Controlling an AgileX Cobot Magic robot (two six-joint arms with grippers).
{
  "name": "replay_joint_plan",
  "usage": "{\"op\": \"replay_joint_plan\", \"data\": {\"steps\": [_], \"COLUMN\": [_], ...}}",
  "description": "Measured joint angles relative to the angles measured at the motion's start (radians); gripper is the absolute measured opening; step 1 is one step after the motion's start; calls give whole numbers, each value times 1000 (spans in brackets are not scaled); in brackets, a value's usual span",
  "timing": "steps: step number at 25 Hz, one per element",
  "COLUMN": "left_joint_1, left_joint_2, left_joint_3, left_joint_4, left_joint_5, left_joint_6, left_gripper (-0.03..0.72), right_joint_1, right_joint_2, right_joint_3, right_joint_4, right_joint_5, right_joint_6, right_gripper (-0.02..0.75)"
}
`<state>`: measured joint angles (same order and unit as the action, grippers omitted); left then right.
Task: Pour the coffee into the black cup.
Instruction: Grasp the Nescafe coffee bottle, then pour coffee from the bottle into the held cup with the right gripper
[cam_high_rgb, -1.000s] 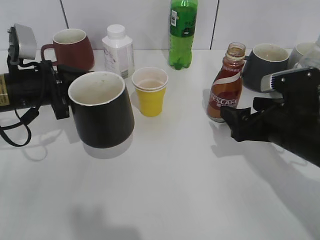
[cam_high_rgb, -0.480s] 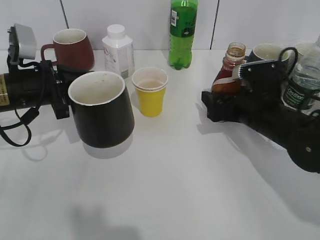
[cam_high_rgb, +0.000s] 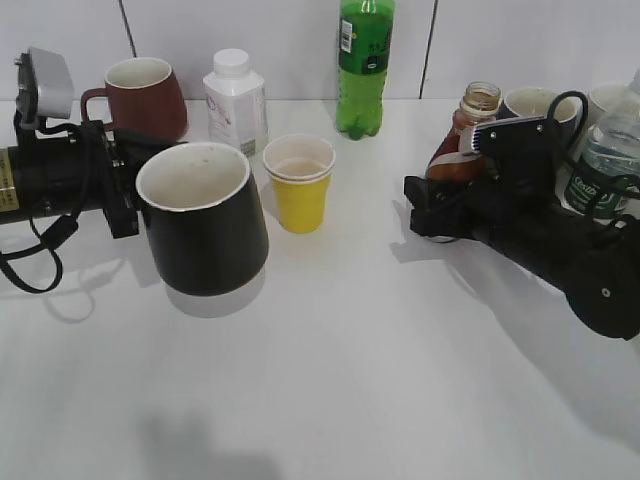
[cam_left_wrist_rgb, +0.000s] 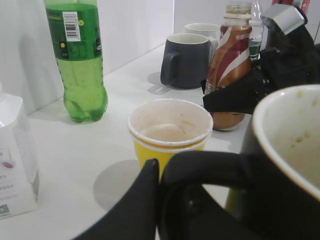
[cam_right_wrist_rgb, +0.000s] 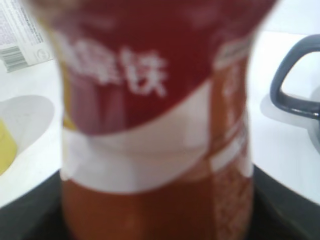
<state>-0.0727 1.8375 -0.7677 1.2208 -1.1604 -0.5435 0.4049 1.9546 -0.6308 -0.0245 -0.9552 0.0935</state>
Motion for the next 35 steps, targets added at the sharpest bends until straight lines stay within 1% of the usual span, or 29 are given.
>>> {"op": "replay_joint_plan", "data": {"steps": [7,11,13,19,24,30,33,35], "left_joint_1": [0,-7,-20,-106,-186,-260,-295,-317], "left_joint_2": [0,0,0,0,0,0,0,0], "left_joint_3": [0,0,0,0,0,-22,-69,-96], "left_joint_4": [0,-4,-25,-99,-128,-129,-127,-124], "left_joint_5": [0,0,0,0,0,1,2,17], "left_joint_6": [0,0,0,0,0,0,0,0], "left_gripper": [46,46,45,45,45,45,45,45], "right_joint_1": [0,0,0,0,0,0,0,0], "right_joint_2": [-2,-85,-148,-374,-485,-516,-517,-517], "right_joint_3": [0,1,1,2,2,2,2,2], "right_joint_4": [-5,-54,-83,-176,-263,-411,-455,-462], "right_joint_5": [-9,70,119,266,353,370,372,372], "right_joint_6": [0,-20,-29,-157,-270,-400,-431,-439], "right_gripper": [529,529,527,527,527,527,527,527]}}
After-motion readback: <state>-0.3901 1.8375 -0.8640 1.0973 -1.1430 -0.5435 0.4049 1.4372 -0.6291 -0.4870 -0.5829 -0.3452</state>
